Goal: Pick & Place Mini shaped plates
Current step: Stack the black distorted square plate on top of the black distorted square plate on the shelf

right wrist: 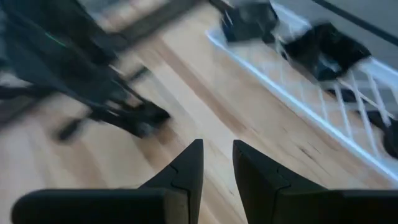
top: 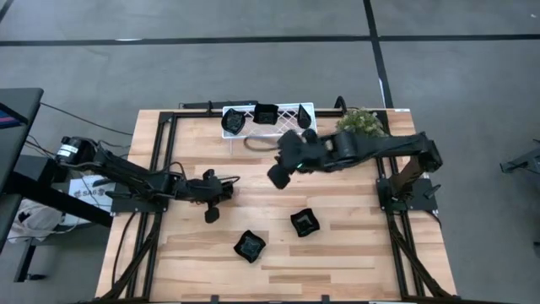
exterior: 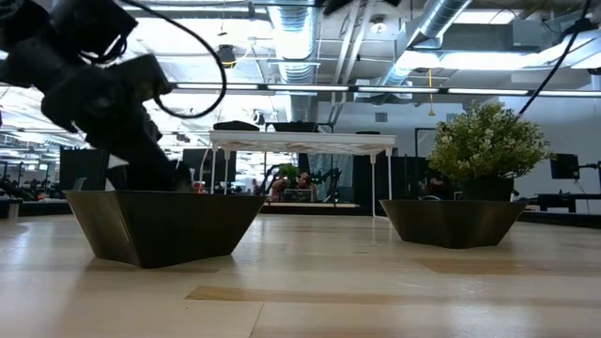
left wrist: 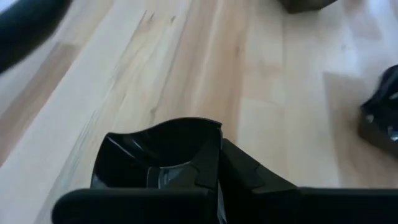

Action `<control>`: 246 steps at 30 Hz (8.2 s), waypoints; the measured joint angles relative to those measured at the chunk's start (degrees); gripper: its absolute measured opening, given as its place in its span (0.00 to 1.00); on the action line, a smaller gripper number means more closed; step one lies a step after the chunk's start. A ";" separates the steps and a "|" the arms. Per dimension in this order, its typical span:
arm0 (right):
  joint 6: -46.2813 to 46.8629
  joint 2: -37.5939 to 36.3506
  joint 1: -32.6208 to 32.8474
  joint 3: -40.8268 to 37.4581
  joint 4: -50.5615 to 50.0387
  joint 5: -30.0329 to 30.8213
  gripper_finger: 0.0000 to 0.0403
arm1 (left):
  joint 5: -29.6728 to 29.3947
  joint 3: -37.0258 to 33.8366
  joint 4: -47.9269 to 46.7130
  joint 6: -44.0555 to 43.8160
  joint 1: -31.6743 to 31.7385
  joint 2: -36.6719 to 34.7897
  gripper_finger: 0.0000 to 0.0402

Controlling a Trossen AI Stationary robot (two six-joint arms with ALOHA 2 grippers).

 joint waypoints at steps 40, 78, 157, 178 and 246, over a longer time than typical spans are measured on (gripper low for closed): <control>6.23 21.10 -0.81 -0.10 13.19 -10.50 0.20 | 7.14 -5.40 5.20 -25.84 -7.95 -3.85 0.47; -8.44 14.04 -0.49 -0.07 14.33 -16.42 0.20 | 5.40 -1.24 -24.16 -12.56 1.17 -24.55 0.32; -4.58 14.15 1.26 -0.14 22.27 0.38 0.20 | -6.34 11.29 -32.69 -25.49 1.19 -21.09 0.01; -15.28 15.85 4.62 -0.22 24.40 -4.40 0.21 | -6.69 15.38 -37.76 -24.87 1.19 -18.88 0.01; -10.32 23.81 -0.16 -0.10 28.12 -10.74 0.18 | -3.61 15.34 -33.60 -29.40 0.73 -16.96 0.01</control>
